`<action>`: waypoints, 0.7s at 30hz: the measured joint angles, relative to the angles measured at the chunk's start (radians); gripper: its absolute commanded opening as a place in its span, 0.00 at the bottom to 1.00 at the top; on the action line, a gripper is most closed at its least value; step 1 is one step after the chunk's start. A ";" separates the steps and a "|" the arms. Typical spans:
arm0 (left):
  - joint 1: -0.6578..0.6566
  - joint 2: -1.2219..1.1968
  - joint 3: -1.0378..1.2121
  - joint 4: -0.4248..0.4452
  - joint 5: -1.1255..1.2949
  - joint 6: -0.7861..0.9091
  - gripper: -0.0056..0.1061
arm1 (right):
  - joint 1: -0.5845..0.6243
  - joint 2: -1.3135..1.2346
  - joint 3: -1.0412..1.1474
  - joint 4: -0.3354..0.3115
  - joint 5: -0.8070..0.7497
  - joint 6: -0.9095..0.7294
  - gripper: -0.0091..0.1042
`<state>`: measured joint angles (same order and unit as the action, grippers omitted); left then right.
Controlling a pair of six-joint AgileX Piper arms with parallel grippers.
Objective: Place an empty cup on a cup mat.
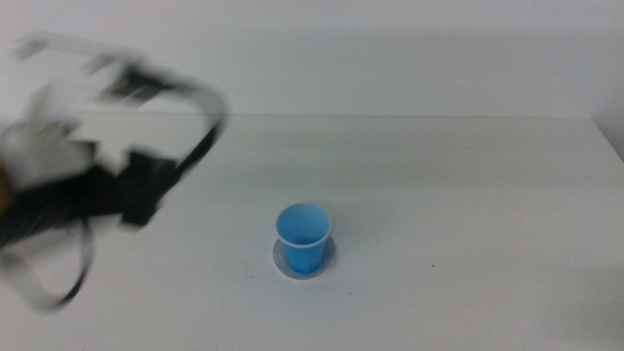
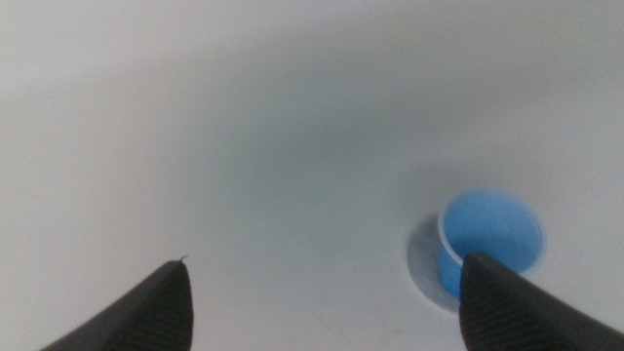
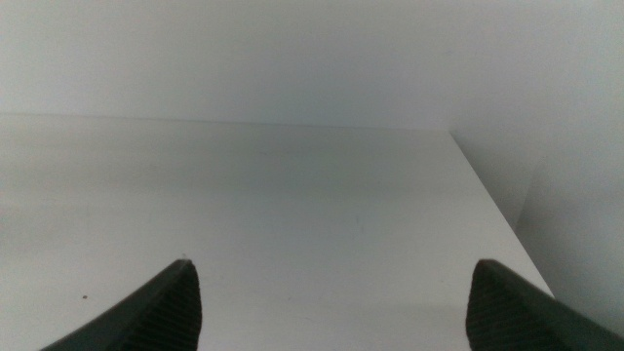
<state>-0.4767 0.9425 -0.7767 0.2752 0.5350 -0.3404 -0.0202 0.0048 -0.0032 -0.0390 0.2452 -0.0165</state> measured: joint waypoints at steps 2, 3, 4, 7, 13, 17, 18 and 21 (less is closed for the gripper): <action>0.011 -0.131 0.118 0.067 -0.069 -0.088 0.89 | 0.000 0.000 0.000 0.000 0.000 0.000 0.90; 0.018 -0.186 0.175 0.101 -0.091 -0.132 0.89 | 0.000 0.000 0.000 0.000 0.000 0.000 0.90; 0.029 -0.234 0.226 0.132 -0.101 -0.166 0.89 | 0.000 0.000 0.000 0.000 0.000 0.000 0.90; 0.052 -0.342 0.342 0.186 -0.123 -0.214 0.89 | 0.000 0.000 0.000 0.000 0.000 0.000 0.90; 0.260 -0.580 0.543 0.175 -0.273 -0.192 0.89 | 0.000 0.000 0.000 0.000 0.000 0.000 0.90; 0.379 -0.735 0.684 0.133 -0.368 -0.179 0.89 | 0.000 0.000 0.000 0.000 0.000 0.000 0.90; 0.397 -0.771 0.717 0.126 -0.385 -0.177 0.89 | 0.000 0.000 0.000 0.000 0.000 0.000 0.90; 0.427 -0.850 0.770 0.112 -0.408 -0.175 0.89 | 0.000 0.000 0.000 0.000 0.000 0.000 0.90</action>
<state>-0.0495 0.0927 -0.0067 0.3874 0.1268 -0.5157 -0.0202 0.0048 -0.0032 -0.0390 0.2452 -0.0165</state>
